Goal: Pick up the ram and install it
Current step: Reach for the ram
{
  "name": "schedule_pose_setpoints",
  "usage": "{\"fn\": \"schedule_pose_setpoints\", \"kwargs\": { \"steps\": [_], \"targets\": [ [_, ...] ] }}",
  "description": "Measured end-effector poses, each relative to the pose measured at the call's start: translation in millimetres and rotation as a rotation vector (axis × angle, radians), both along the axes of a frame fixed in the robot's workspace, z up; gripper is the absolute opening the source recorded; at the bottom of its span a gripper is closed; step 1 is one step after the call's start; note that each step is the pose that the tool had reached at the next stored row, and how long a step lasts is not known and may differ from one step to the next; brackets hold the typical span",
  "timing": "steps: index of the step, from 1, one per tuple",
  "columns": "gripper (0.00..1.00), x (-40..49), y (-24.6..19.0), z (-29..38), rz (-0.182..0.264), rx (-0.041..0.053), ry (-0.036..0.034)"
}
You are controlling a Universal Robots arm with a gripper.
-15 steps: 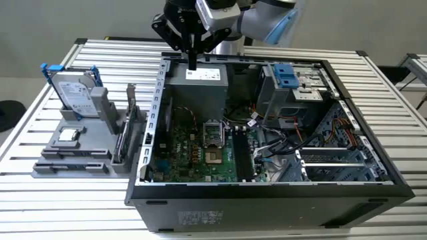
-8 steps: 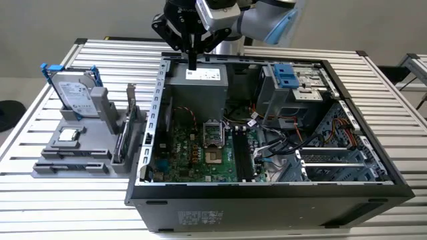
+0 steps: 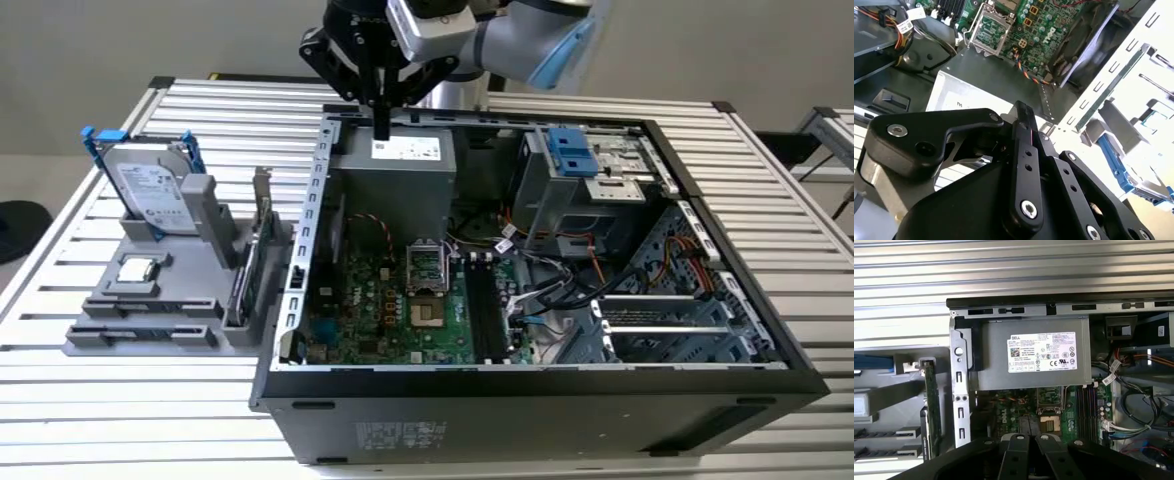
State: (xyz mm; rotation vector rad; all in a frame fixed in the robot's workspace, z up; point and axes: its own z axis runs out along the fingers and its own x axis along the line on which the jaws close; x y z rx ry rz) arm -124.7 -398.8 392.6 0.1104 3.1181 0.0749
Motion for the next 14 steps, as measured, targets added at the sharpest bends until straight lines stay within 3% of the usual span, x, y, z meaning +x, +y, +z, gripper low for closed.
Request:
{"fn": "schedule_pose_setpoints", "kwargs": {
  "steps": [14],
  "targets": [
    [0.0, -16.4, 0.1, 0.0, 0.0, 0.0001, 0.0]
  ]
}}
